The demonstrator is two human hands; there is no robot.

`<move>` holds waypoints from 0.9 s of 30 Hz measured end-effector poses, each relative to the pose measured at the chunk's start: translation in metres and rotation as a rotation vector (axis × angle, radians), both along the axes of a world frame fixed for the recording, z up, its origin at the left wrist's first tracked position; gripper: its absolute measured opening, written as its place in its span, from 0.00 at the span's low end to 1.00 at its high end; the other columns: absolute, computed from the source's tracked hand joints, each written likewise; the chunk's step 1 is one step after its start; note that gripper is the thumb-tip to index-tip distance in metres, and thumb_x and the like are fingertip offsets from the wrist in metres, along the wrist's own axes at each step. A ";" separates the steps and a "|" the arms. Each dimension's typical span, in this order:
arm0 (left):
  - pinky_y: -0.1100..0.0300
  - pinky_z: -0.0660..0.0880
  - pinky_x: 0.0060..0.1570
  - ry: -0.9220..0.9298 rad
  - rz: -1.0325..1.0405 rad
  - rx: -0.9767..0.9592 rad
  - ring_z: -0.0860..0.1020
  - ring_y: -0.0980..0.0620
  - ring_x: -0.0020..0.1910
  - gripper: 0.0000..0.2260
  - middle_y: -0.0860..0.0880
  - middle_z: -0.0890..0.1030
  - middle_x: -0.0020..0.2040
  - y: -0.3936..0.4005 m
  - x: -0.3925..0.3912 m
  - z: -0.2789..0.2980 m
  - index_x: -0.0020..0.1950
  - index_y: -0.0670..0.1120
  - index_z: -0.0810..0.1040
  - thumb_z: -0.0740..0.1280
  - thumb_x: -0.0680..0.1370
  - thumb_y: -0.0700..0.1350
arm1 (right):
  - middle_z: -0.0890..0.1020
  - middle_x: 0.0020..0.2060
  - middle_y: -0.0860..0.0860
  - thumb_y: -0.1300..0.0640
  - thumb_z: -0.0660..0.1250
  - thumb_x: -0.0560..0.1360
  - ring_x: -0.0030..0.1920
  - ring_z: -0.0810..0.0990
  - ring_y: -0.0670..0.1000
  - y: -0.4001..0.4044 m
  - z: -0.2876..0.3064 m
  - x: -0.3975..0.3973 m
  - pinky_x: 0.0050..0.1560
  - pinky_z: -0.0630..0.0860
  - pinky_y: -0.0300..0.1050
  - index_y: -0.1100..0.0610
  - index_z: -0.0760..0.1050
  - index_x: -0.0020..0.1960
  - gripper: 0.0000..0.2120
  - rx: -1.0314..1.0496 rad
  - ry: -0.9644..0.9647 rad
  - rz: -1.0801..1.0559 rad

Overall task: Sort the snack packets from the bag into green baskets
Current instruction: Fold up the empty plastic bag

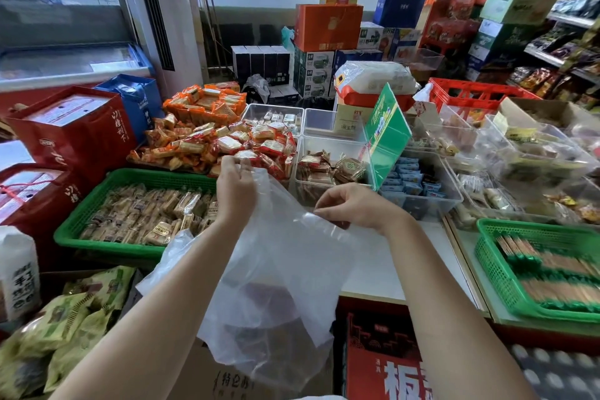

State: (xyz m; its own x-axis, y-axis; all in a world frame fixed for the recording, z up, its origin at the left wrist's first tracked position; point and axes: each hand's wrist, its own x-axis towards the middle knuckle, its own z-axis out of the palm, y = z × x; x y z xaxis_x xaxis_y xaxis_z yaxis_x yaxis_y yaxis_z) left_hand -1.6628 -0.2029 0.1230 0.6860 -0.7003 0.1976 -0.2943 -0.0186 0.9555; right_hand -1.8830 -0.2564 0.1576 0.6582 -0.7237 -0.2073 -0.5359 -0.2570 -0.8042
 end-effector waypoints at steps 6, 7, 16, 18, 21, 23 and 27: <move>0.53 0.66 0.30 -0.018 0.065 0.002 0.68 0.51 0.32 0.08 0.47 0.71 0.36 -0.007 -0.004 -0.009 0.51 0.41 0.68 0.57 0.86 0.45 | 0.83 0.46 0.57 0.24 0.65 0.68 0.46 0.80 0.53 0.008 -0.010 0.003 0.50 0.76 0.47 0.53 0.83 0.51 0.33 0.048 -0.069 -0.062; 0.53 0.66 0.31 -0.031 0.077 0.002 0.67 0.51 0.31 0.08 0.48 0.70 0.35 -0.008 -0.005 -0.009 0.51 0.41 0.68 0.57 0.86 0.45 | 0.83 0.44 0.55 0.27 0.68 0.68 0.45 0.79 0.50 0.010 -0.009 0.003 0.47 0.75 0.44 0.54 0.81 0.52 0.31 0.052 -0.066 -0.064; 0.60 0.67 0.31 0.009 0.255 -0.018 0.70 0.56 0.35 0.03 0.52 0.70 0.39 -0.010 -0.006 -0.009 0.52 0.42 0.65 0.53 0.85 0.38 | 0.81 0.44 0.52 0.54 0.77 0.73 0.43 0.80 0.47 0.008 -0.008 -0.025 0.43 0.80 0.40 0.58 0.79 0.50 0.11 0.082 -0.008 -0.033; 0.55 0.69 0.37 -0.016 0.223 0.034 0.70 0.52 0.38 0.05 0.50 0.71 0.42 -0.013 -0.006 -0.007 0.51 0.42 0.67 0.56 0.85 0.41 | 0.82 0.42 0.52 0.56 0.76 0.74 0.42 0.80 0.48 0.010 -0.003 -0.028 0.44 0.81 0.42 0.58 0.80 0.47 0.07 0.026 -0.039 -0.058; 0.49 0.70 0.54 -0.292 0.113 0.218 0.71 0.45 0.53 0.12 0.44 0.73 0.51 -0.017 -0.005 0.006 0.49 0.42 0.77 0.65 0.82 0.50 | 0.80 0.36 0.52 0.57 0.72 0.77 0.37 0.78 0.50 0.016 0.009 -0.025 0.35 0.76 0.43 0.59 0.78 0.48 0.06 0.006 -0.214 -0.102; 0.51 0.72 0.51 -0.337 0.000 0.137 0.75 0.45 0.50 0.14 0.46 0.78 0.45 -0.016 -0.009 0.024 0.47 0.40 0.81 0.70 0.79 0.52 | 0.79 0.32 0.54 0.59 0.69 0.80 0.31 0.76 0.52 0.021 0.018 -0.019 0.27 0.70 0.43 0.60 0.74 0.50 0.06 0.039 -0.330 -0.110; 0.60 0.75 0.33 -0.168 -0.238 -0.051 0.76 0.54 0.29 0.11 0.48 0.81 0.31 -0.002 -0.024 0.065 0.38 0.44 0.84 0.77 0.73 0.51 | 0.80 0.30 0.56 0.64 0.64 0.82 0.28 0.79 0.58 0.033 0.033 -0.001 0.25 0.74 0.46 0.58 0.69 0.57 0.06 0.036 -0.498 -0.168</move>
State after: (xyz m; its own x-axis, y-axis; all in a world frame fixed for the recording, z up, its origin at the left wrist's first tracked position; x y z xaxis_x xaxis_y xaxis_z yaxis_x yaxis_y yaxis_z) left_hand -1.6871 -0.2051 0.1881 0.4585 -0.8238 0.3334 -0.4390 0.1163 0.8909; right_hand -1.8838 -0.2236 0.1909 0.5586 -0.8261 0.0741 -0.1184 -0.1679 -0.9787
